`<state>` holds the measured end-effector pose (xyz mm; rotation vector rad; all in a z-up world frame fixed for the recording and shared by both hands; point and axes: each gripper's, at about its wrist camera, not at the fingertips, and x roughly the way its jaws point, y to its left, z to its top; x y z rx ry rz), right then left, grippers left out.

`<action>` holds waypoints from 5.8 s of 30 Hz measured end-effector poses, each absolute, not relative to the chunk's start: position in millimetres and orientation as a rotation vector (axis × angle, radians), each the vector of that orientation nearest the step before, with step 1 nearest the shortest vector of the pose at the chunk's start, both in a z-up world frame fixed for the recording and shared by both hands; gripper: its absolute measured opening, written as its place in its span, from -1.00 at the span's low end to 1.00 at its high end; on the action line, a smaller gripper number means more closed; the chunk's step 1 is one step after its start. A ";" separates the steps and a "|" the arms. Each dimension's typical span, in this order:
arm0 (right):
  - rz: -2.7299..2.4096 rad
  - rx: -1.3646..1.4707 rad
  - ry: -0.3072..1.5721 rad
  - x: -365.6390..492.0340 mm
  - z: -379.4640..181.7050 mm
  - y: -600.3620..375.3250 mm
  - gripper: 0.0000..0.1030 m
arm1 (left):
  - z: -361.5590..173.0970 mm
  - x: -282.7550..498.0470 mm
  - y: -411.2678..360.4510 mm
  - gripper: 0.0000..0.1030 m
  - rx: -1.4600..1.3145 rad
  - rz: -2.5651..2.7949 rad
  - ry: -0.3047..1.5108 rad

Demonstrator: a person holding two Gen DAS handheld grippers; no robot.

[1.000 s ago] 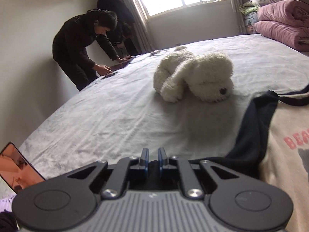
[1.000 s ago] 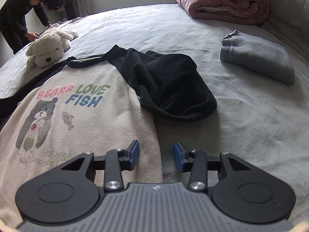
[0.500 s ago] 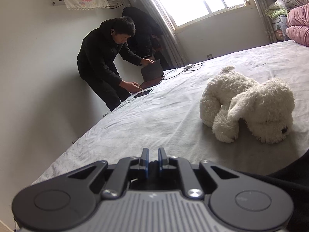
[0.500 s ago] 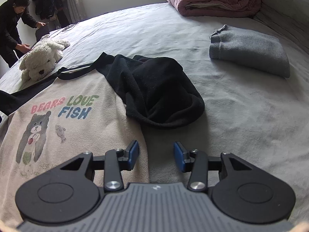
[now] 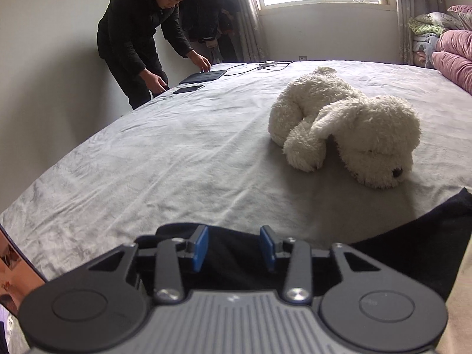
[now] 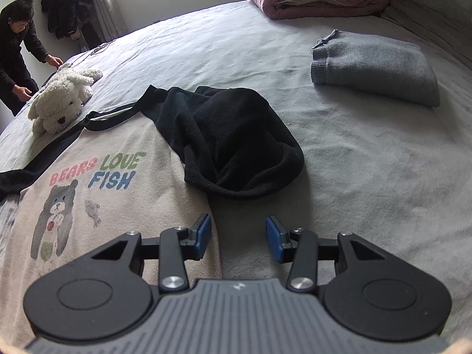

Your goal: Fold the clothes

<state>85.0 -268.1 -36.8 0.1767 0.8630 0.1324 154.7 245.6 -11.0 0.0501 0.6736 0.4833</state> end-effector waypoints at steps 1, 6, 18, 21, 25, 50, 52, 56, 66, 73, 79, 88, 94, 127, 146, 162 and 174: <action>0.133 0.185 0.863 85.0 -36.2 -269.0 -0.12 | -10.8 150.4 244.3 -0.23 0.019 0.468 0.682; 0.155 0.268 0.849 88.8 -39.0 -273.7 -0.12 | -16.7 131.0 238.1 -0.23 -0.212 0.314 0.758; 0.115 0.701 0.775 139.9 -65.2 -312.2 -0.65 | -70.0 142.9 238.8 -0.79 -0.537 0.219 0.731; 0.091 0.635 0.746 149.9 -55.2 -312.5 -0.73 | -71.1 142.9 244.5 -0.89 -0.573 0.228 0.692; 0.043 0.517 0.690 158.3 -37.1 -309.2 -0.78 | -64.0 142.8 241.4 -0.90 -0.532 0.244 0.631; 0.071 0.486 0.836 99.0 -28.9 -302.9 -0.17 | -59.8 80.1 238.9 -0.71 -0.542 0.119 0.811; 0.099 0.485 0.838 87.7 -23.7 -295.9 -0.17 | -58.4 68.5 236.3 -0.69 -0.545 0.109 0.836; 0.170 0.468 0.831 67.1 -11.7 -271.6 -0.17 | -57.3 50.2 235.9 -0.67 -0.594 0.082 0.885; 0.337 0.418 0.860 25.2 -8.5 -170.4 -0.17 | -67.0 43.1 231.5 -0.89 -0.699 -0.080 0.973; 0.454 0.396 0.899 -2.7 -8.8 -82.4 -0.17 | -73.2 49.8 234.1 -0.89 -0.791 -0.133 0.994; 0.628 0.330 0.900 -18.8 -5.9 -10.1 -0.17 | -74.7 53.1 235.8 -0.89 -0.820 -0.209 1.002; 0.640 0.062 0.904 -33.5 -27.5 43.0 -0.17 | -79.2 54.3 244.2 -0.89 -0.845 -0.234 1.022; 0.630 -0.055 0.892 -51.4 -45.1 47.5 -0.18 | -79.9 56.1 245.2 -0.89 -0.840 -0.198 1.023; 0.778 0.442 0.969 -32.7 -34.6 -26.4 -0.81 | -77.3 56.0 237.6 -0.91 -0.845 -0.110 0.981; 0.539 0.371 0.921 -26.8 -26.1 -93.5 -0.27 | -36.3 40.7 185.7 -0.60 -0.420 -0.174 0.765; -0.007 0.351 0.790 -79.5 -40.4 -263.9 -0.16 | -53.1 12.5 80.1 -0.43 -0.187 -0.474 0.713; 0.106 0.390 0.802 -102.1 -55.6 -269.2 -0.75 | -73.4 -6.7 13.0 -0.39 0.041 -0.594 0.661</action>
